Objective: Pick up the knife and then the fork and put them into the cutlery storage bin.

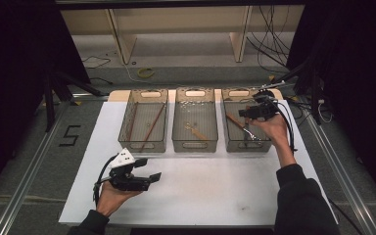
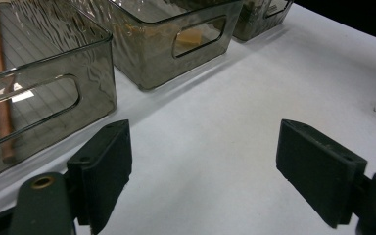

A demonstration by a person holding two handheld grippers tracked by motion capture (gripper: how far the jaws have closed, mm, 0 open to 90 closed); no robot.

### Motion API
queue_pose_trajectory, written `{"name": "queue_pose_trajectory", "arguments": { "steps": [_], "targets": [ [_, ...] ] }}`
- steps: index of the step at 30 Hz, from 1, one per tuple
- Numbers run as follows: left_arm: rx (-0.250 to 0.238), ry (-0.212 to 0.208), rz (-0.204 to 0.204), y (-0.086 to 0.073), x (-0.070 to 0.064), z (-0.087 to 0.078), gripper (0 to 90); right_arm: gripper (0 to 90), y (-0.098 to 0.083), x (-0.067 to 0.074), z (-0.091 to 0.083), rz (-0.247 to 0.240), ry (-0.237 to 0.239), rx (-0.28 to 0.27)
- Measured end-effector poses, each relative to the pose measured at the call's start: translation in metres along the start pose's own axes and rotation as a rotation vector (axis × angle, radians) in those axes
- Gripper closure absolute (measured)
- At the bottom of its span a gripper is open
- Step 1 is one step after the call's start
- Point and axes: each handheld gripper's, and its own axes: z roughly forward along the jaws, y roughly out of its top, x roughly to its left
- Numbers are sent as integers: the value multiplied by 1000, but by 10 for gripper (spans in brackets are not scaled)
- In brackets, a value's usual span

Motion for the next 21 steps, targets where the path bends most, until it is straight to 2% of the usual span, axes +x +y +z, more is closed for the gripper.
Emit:
{"name": "queue_pose_trajectory", "arguments": {
  "steps": [3,10,14,21],
  "targets": [
    [0,-3,-3,0,1,0,204,346,-13,7,-14,-4,49,-40],
    [6,-12,-11,0,1,1,202,309,-51,30,-47,-40,132,-102],
    [7,-18,-16,-1,1,1,201,290,-72,47,-64,-77,168,-133],
    [1,-27,-22,0,1,0,200,276,-110,66,-83,-67,237,-199]
  ]
}}
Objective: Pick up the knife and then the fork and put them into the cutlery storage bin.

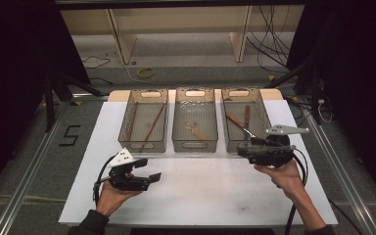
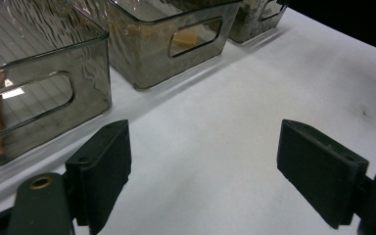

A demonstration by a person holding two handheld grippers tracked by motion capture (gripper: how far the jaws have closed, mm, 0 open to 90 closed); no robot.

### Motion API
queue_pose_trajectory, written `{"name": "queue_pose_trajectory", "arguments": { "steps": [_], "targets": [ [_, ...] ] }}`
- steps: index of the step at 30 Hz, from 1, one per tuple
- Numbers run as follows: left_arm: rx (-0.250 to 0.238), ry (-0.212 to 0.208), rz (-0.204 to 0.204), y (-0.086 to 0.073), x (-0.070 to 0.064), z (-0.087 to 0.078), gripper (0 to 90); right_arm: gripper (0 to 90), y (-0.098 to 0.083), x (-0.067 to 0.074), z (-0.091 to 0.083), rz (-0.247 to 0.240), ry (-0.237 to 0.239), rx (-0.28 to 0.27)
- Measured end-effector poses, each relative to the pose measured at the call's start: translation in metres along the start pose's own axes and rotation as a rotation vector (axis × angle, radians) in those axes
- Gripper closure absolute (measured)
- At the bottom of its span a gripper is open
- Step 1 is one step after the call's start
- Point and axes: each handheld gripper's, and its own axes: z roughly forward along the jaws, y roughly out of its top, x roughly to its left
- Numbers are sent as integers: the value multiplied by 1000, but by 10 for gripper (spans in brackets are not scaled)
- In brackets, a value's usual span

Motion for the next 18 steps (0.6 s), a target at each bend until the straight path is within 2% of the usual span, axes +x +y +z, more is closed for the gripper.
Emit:
{"name": "queue_pose_trajectory", "arguments": {
  "steps": [6,8,18],
  "targets": [
    [-9,-9,0,0,-1,-1,199,263,-26,14,-5,1,43,-10],
    [-9,-10,2,0,-1,-1,199,261,-32,17,-7,-15,37,-16],
    [-13,-19,-3,-1,-1,-1,199,246,-49,22,-11,-9,47,-42]
  ]
}}
